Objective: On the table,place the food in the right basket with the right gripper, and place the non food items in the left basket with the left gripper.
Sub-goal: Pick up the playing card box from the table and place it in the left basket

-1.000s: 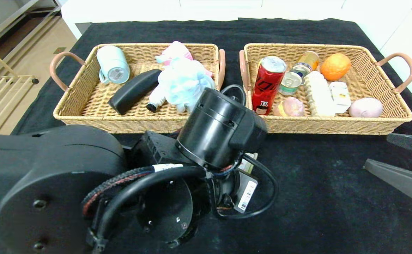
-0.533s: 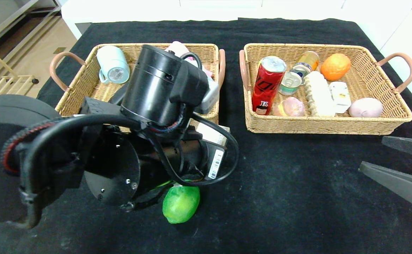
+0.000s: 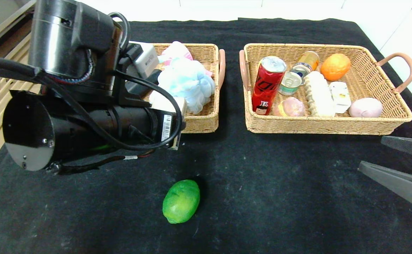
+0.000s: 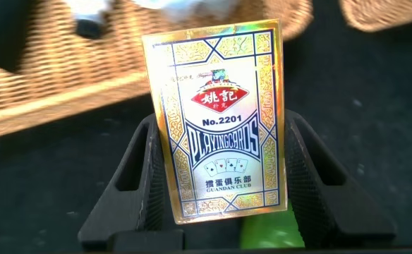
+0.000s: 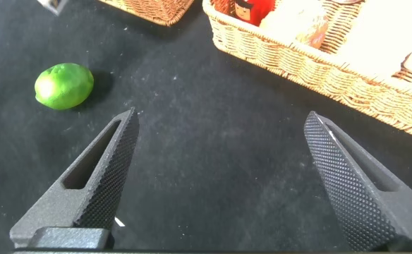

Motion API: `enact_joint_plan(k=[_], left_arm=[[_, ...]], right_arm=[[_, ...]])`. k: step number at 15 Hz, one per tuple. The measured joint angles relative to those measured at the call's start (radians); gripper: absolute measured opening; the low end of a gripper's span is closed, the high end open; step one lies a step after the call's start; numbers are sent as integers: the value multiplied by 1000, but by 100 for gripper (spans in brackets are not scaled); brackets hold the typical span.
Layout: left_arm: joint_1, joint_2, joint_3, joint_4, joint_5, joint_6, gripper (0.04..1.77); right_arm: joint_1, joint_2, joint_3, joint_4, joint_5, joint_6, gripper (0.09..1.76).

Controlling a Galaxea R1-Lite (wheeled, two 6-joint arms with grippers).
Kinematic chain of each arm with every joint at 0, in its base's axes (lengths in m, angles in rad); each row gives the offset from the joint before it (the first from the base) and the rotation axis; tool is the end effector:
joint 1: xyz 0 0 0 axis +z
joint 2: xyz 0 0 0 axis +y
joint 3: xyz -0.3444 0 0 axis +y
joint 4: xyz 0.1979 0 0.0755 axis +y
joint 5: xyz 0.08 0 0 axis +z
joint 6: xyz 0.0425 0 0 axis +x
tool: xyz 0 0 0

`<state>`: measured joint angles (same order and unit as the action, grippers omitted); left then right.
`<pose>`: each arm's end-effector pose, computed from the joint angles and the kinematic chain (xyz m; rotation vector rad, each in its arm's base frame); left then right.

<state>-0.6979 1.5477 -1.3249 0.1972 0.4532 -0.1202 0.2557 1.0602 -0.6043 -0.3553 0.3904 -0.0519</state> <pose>0.2492 -0.1847 0.3260 0.1108 0.3664 -0.2191 0.1520 0.0564 0.2692 -0.0431 0.0854 0.6480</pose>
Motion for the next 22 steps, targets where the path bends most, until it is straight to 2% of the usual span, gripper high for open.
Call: enact_joint_plan(k=[3,5,8,12,14,17,22], left_arm=[[58,-15,-10,-1,-4,21,103],[103,-15,-22,-10,-33,43,102],[171,5,-68,-14,-81,57,102],[238,57,-130,-17,-98,67,102],[276,91,-166,-17,-126,68,102],[311,142,-232,-17,-141,75,102],[326,227,-337,-15,-141,79,102]], right_arm=[[-1,0,0,0,0,0,171],[-1,0,0,0,0,0,171],[-1,-1,0,0,0,0,171],[-2,-2,-2,0,0,0,171],[-2,-2,-3,0,0,0,171],[-3,-2,-4,0,0,0,171],[-3,-3,-4,-1,0,0,171]])
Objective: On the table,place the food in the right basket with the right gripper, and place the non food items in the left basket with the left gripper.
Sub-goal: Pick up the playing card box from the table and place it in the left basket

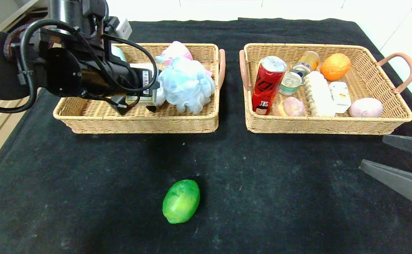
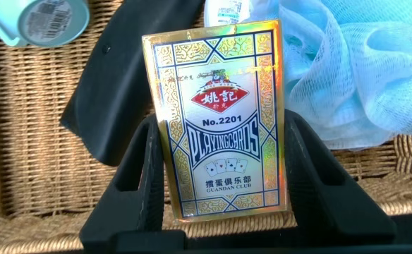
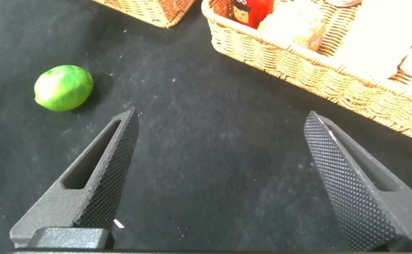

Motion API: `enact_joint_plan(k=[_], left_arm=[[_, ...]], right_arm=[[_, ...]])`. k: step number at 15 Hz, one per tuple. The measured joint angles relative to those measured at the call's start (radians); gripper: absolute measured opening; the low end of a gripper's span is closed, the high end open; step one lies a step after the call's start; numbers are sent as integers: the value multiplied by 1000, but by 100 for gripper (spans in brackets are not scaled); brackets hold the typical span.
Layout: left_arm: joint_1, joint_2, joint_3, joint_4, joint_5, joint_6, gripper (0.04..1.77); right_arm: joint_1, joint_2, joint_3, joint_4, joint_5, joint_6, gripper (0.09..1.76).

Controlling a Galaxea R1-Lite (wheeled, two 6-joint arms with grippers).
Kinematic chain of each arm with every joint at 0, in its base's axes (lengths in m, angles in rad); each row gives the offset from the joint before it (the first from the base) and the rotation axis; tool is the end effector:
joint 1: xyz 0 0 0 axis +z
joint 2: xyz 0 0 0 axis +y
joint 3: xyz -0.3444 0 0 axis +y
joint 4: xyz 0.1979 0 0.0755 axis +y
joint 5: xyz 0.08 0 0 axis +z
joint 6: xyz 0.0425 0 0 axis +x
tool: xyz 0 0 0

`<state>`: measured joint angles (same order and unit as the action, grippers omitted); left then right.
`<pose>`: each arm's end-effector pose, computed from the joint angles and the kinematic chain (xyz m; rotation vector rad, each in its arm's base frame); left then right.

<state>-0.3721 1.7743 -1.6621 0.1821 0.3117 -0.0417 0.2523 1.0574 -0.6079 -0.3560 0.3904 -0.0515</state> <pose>0.3680 -0.1296 0.3552 0.0573 0.2784 -0.0542 0.1516 0.0558 0.2709 -0.0431 0.0783 0.6445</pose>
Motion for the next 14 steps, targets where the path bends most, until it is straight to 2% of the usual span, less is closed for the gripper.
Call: enact_joint_plan(k=[7,11,14], left_arm=[[13,54,-45,1,4,9,103],[12,59,-47,-1,5,5,133],[13,59,-44,-1,7,3,145]], right_arm=[[-1,-3,-2,0,0,0,171],[-1,-3,-1,0,0,0,171],[0,-3,0,0,0,0,171]])
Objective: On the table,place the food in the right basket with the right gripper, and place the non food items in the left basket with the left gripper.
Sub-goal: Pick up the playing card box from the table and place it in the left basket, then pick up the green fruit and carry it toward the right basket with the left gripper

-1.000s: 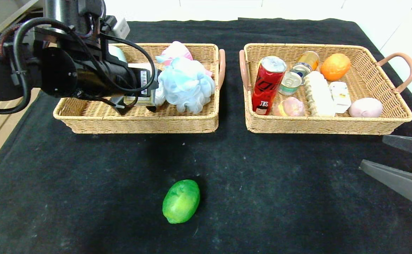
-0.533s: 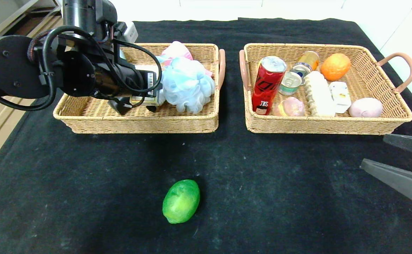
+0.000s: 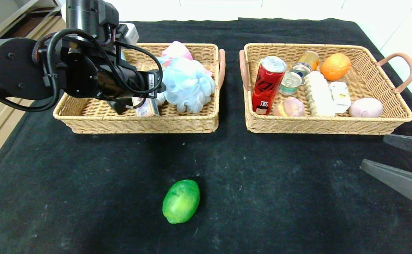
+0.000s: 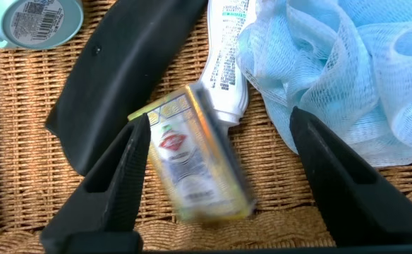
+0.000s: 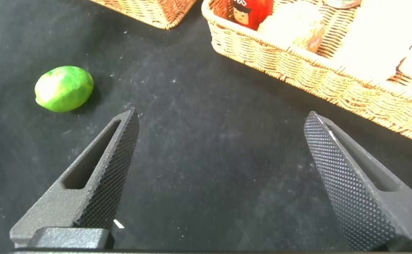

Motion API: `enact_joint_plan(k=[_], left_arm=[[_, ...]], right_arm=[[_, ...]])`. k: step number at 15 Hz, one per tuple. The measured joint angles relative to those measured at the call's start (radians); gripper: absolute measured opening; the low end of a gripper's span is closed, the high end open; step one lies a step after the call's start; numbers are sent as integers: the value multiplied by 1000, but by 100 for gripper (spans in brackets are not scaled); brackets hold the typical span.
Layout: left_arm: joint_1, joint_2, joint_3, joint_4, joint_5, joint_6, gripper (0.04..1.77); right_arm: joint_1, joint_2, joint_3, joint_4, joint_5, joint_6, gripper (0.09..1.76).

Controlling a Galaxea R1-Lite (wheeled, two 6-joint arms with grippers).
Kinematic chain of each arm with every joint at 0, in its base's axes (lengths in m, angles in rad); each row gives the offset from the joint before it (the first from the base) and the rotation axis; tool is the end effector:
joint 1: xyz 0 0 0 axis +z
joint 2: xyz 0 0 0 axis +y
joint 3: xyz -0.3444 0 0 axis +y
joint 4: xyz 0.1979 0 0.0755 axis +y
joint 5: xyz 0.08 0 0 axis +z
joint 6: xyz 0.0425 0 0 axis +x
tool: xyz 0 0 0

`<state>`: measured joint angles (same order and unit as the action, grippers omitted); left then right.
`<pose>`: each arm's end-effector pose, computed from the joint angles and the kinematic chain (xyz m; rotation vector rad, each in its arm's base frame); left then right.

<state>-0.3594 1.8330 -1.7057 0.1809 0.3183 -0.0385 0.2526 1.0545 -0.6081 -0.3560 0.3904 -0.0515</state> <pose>0.3883 -0.1317 0.3459 0.0642 0.2913 -0.0352 0.1508 0.0556 0.2714 -0.0433 0.0752 0.6448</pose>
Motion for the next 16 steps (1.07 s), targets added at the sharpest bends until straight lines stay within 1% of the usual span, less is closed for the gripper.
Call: enact_joint_plan(k=[7,9,12,14,16], left_arm=[[-7,-37,18,11,-1,0,161],[-17,-66,50,14,-1,6,163],[-47,-143,140,9,-5,19,166],[-78,-200,205,14,-5,22,167],[-113,-248,240,35,-8,17,168]], right_arm=[[1,0,0,0,0,0,171],[1,0,1,-1,0,0,171],[1,0,3,0,0,0,171],[2,0,4,1,0,0,171],[3,1,4,1,0,0,171]])
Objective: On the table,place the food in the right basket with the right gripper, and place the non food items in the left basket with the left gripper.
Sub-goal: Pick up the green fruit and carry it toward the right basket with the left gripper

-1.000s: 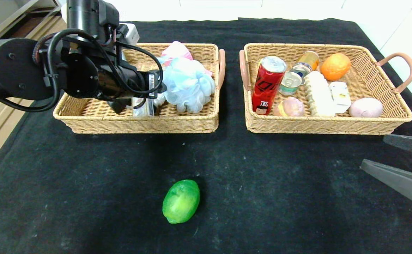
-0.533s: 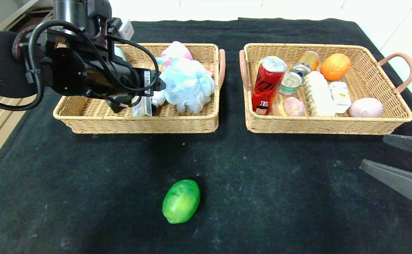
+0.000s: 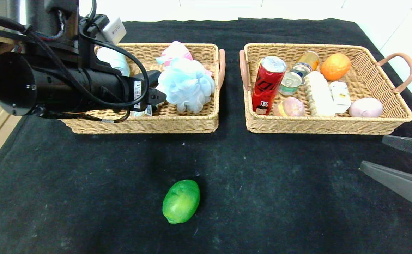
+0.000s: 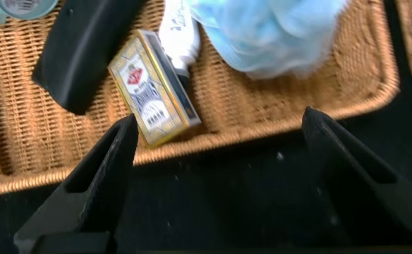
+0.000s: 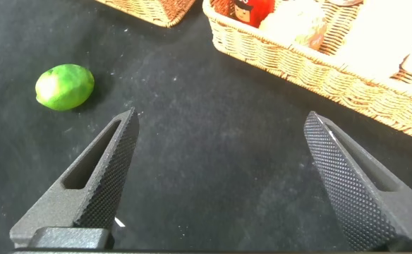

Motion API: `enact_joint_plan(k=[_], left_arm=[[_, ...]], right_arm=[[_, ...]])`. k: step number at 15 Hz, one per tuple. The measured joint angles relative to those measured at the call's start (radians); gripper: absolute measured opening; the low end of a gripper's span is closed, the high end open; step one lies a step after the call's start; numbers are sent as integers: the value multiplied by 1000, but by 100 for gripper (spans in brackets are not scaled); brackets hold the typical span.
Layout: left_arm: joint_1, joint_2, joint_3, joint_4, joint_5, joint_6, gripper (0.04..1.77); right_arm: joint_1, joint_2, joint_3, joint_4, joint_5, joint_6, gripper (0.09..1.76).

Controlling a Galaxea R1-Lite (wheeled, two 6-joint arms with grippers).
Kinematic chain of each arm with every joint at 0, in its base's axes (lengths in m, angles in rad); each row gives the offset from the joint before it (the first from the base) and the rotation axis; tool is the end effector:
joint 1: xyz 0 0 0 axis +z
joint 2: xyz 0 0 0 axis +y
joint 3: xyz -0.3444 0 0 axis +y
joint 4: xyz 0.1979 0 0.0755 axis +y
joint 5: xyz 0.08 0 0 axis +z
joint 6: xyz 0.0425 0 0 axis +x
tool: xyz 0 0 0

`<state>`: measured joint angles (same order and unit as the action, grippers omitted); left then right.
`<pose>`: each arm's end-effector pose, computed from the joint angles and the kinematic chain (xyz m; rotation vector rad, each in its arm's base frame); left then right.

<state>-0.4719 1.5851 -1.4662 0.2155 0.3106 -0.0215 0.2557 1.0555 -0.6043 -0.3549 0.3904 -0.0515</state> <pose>0.2947 -0.1358 0.3563 0.1064 0.3111 -0.1564 0.1508 0.0561 0.2699 -0.0431 0.0811 0.6479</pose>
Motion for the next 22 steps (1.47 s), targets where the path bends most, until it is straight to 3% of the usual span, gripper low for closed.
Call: enact_joint_plan(k=[3,6,10,14,22], left_arm=[[-70,-50,21,115,-4,-61,169],[-127,-63,33,159,-2,-93,170],[-204,-38,50,287,-3,-119,170],[-272,21,59,333,-1,-148,171],[-312,106,85,412,10,-187,171]], right_arm=[[0,2,0,0,0,0,171],[0,4,0,1,0,0,171],[0,6,3,0,0,-1,171],[0,7,4,0,0,-1,171],[1,7,3,0,-1,-2,171]])
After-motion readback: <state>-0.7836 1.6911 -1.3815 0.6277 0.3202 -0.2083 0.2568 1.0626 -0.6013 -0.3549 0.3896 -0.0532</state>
